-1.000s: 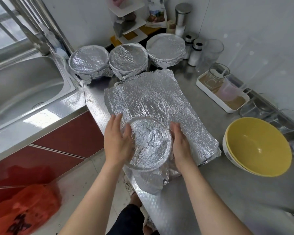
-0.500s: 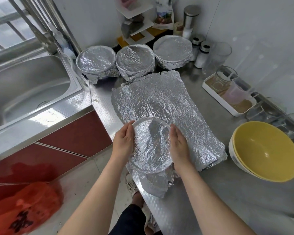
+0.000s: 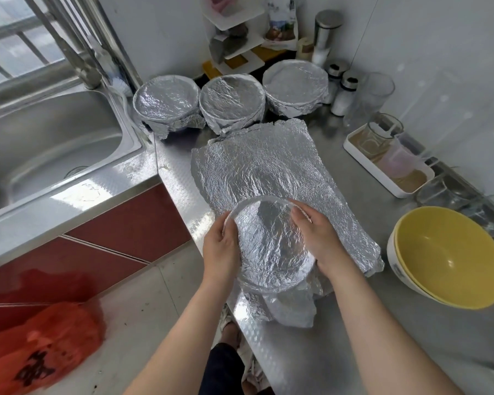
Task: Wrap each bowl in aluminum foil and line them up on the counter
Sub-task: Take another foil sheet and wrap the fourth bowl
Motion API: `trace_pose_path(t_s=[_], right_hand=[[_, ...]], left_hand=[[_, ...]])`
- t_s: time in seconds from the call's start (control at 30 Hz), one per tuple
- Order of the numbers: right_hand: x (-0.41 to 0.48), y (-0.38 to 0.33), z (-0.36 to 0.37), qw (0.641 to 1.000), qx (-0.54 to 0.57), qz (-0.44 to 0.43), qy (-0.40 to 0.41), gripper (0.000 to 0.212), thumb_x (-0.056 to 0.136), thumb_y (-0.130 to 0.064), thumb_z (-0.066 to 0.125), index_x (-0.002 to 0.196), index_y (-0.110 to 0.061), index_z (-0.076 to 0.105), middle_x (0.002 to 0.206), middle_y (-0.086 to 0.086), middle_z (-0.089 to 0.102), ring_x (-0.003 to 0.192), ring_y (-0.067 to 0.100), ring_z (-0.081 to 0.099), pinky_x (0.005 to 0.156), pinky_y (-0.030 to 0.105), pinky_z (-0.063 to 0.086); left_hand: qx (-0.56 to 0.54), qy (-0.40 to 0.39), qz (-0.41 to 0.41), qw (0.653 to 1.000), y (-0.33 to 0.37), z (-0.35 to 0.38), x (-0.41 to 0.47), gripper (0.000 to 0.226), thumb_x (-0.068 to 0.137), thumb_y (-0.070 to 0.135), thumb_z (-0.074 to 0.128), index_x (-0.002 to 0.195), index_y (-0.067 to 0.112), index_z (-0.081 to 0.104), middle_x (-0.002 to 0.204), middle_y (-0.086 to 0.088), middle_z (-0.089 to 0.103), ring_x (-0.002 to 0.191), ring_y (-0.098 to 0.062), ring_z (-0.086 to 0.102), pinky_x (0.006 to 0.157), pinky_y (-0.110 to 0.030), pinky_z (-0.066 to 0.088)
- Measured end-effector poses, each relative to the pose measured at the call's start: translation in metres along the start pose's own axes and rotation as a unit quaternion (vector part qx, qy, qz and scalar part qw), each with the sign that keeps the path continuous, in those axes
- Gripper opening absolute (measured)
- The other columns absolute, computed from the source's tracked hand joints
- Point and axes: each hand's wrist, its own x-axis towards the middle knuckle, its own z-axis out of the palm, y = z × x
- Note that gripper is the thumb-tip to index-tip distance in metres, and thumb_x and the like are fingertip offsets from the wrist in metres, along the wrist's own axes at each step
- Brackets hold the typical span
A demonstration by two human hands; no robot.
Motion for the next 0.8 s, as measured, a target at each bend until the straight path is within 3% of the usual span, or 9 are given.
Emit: trace_pose_path(t_s=[0.13,0.23,0.3,0.37,0.47,0.53,0.6,0.7,0.8], right_hand=[[0.005,0.003,-0.003,0.999,-0.03,0.002,-0.024,0.04,0.1,-0.037,0.041,0.139,-0.027,0.046,0.127,-0.011,0.049,0.12,0.009,0.044,0.098,0.026,0.031],[0.01,0.01,-0.005,0.996,-0.078,-0.004,-0.031,0.04,0.102,-0.036,0.039,0.139,-0.023,0.048,0.125,-0.003,0.056,0.107,0.004,0.052,0.082,0.009,0.038],[0.012,0.01,-0.006,0.995,-0.091,-0.015,-0.025,0.04,0.102,-0.034,0.041,0.139,-0.023,0.048,0.107,-0.004,0.061,0.08,-0.004,0.053,0.063,0.006,0.037],[0.012,0.008,-0.005,0.995,-0.098,-0.021,-0.017,0.04,0.101,-0.032,0.042,0.139,-0.021,0.048,0.086,-0.009,0.056,0.063,0.008,0.05,0.057,0.015,0.043],[0.012,0.007,-0.003,0.993,-0.117,-0.023,-0.004,0.039,0.102,-0.033,0.04,0.137,-0.021,0.051,0.1,-0.001,0.061,0.098,0.036,0.059,0.085,0.044,0.051],[0.012,0.008,-0.001,0.992,-0.119,-0.03,-0.001,0.037,0.102,-0.033,0.039,0.134,-0.021,0.054,0.096,0.011,0.062,0.08,0.032,0.06,0.07,0.04,0.053],[0.012,0.006,0.0,0.991,-0.127,-0.033,-0.007,0.037,0.102,-0.033,0.038,0.131,-0.019,0.056,0.082,0.007,0.057,0.056,0.015,0.046,0.05,0.026,0.042],[0.013,0.0,-0.004,0.989,-0.144,-0.037,-0.025,0.036,0.103,-0.032,0.037,0.131,-0.021,0.055,0.092,0.013,0.062,0.066,0.023,0.051,0.06,0.039,0.05],[0.023,-0.022,-0.008,0.978,-0.182,-0.064,-0.073,0.037,0.102,-0.034,0.038,0.135,-0.023,0.052,0.11,0.009,0.063,0.083,0.021,0.056,0.067,0.03,0.045]], left_hand=[[0.007,0.003,-0.013,1.0,0.001,0.001,-0.007,0.026,0.101,0.025,0.049,0.121,0.013,0.06,0.075,0.006,0.058,0.056,-0.005,0.046,0.053,-0.02,0.039],[0.086,-0.007,-0.016,0.996,0.003,-0.004,-0.004,0.046,0.097,0.034,0.057,0.139,0.018,0.05,0.13,0.002,0.06,0.108,-0.011,0.058,0.091,-0.025,0.042],[0.154,-0.005,0.02,0.988,0.011,-0.007,0.003,0.056,0.093,0.043,0.061,0.143,0.021,0.046,0.14,0.004,0.053,0.124,-0.015,0.053,0.098,-0.025,0.037],[0.234,-0.013,0.067,0.97,0.023,-0.003,0.012,0.057,0.092,0.049,0.058,0.143,0.025,0.046,0.133,0.002,0.059,0.116,-0.019,0.059,0.092,-0.026,0.041],[0.339,-0.055,0.097,0.934,0.03,0.005,0.027,0.052,0.095,0.048,0.055,0.14,0.023,0.051,0.122,-0.004,0.067,0.111,-0.023,0.062,0.086,-0.027,0.042],[0.357,-0.073,0.092,0.927,0.028,0.008,0.034,0.048,0.095,0.049,0.056,0.133,0.021,0.059,0.123,-0.003,0.067,0.109,-0.023,0.063,0.088,-0.03,0.045],[0.299,-0.085,0.063,0.948,0.025,0.008,0.035,0.036,0.094,0.044,0.059,0.118,0.018,0.068,0.104,-0.001,0.073,0.086,-0.02,0.066,0.075,-0.027,0.046],[0.167,-0.094,0.028,0.981,0.026,0.005,0.031,0.019,0.097,0.033,0.059,0.091,0.019,0.071,0.07,0.0,0.067,0.056,-0.018,0.054,0.059,-0.028,0.041],[0.112,-0.049,0.039,0.992,0.028,0.0,0.021,0.016,0.099,0.028,0.056,0.097,0.02,0.07,0.062,0.008,0.059,0.051,-0.008,0.049,0.052,-0.024,0.04]])
